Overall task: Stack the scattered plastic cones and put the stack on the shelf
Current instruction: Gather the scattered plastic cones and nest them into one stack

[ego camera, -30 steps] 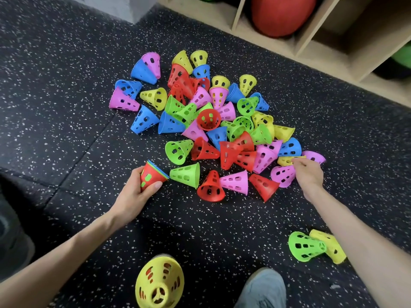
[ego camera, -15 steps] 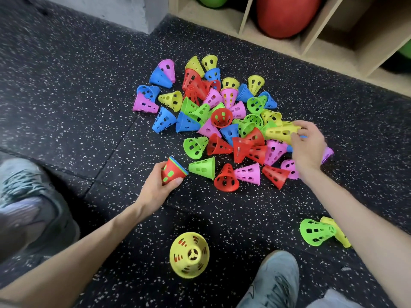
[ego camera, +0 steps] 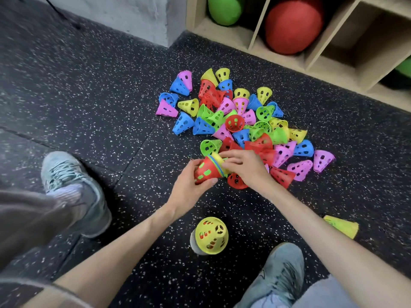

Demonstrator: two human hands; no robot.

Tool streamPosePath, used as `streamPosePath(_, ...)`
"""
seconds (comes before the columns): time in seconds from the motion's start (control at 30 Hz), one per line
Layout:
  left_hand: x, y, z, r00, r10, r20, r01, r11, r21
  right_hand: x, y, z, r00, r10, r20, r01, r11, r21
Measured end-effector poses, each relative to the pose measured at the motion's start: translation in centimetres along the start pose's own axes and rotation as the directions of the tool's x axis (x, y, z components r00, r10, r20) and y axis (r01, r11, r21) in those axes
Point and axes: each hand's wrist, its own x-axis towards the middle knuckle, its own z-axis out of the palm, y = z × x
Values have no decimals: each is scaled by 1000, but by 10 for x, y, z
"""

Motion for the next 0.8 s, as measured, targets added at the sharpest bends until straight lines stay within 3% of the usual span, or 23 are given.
streamPosePath(0.2, -9, -2, 2, 1000, 20, 20, -20, 1000, -11, -20, -3, 5, 1000, -4, 31, 4, 1000, 15)
streamPosePath(0.43, -11, -1, 5, 986, 154, 59, -157, 987, 44, -29, -9, -2, 999, -13, 34, 11, 998, 60)
streamPosePath(0.8, -7, -10, 17, 994, 79, 75, -81, 996, 28, -29, 24, 3, 997, 71, -17, -69, 993, 93)
